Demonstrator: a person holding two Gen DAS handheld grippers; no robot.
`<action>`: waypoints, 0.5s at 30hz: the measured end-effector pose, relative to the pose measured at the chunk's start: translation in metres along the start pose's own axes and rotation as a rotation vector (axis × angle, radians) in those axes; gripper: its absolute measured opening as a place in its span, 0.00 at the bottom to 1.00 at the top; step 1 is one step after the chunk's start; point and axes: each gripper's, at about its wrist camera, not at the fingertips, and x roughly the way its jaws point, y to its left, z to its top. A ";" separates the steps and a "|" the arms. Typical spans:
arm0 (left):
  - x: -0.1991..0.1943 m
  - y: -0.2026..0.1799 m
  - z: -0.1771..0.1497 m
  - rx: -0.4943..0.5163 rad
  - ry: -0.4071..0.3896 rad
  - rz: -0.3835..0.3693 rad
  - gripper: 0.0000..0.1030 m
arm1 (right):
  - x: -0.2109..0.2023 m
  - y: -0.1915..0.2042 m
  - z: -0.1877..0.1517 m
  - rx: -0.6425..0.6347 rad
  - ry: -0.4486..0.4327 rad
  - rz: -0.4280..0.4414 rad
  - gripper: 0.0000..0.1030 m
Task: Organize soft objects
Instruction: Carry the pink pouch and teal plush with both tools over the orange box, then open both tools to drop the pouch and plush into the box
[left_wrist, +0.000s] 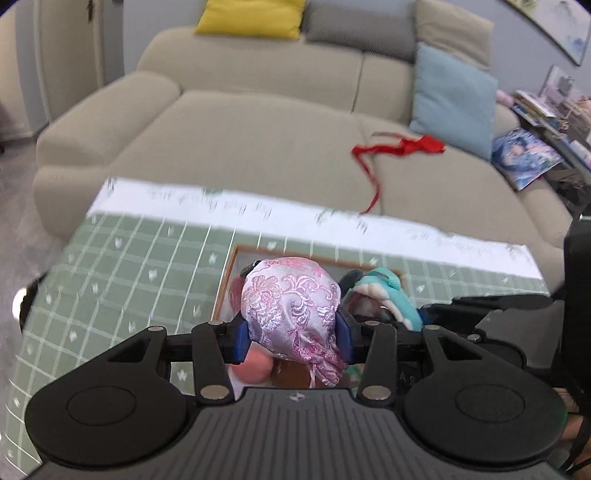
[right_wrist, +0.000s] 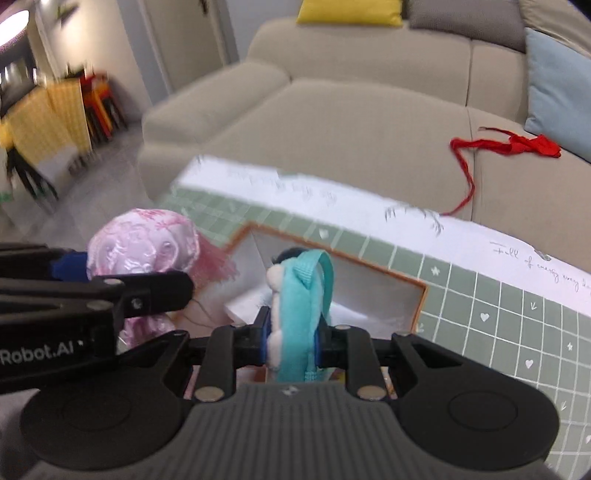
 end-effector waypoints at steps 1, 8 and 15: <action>0.007 0.006 -0.005 -0.010 0.011 0.007 0.50 | 0.011 0.000 -0.002 -0.020 0.023 -0.018 0.19; 0.044 0.030 -0.036 -0.047 0.094 0.064 0.50 | 0.053 -0.021 -0.008 0.070 0.085 -0.013 0.19; 0.062 0.037 -0.048 -0.056 0.152 0.083 0.50 | 0.072 -0.016 -0.006 0.066 0.052 -0.007 0.20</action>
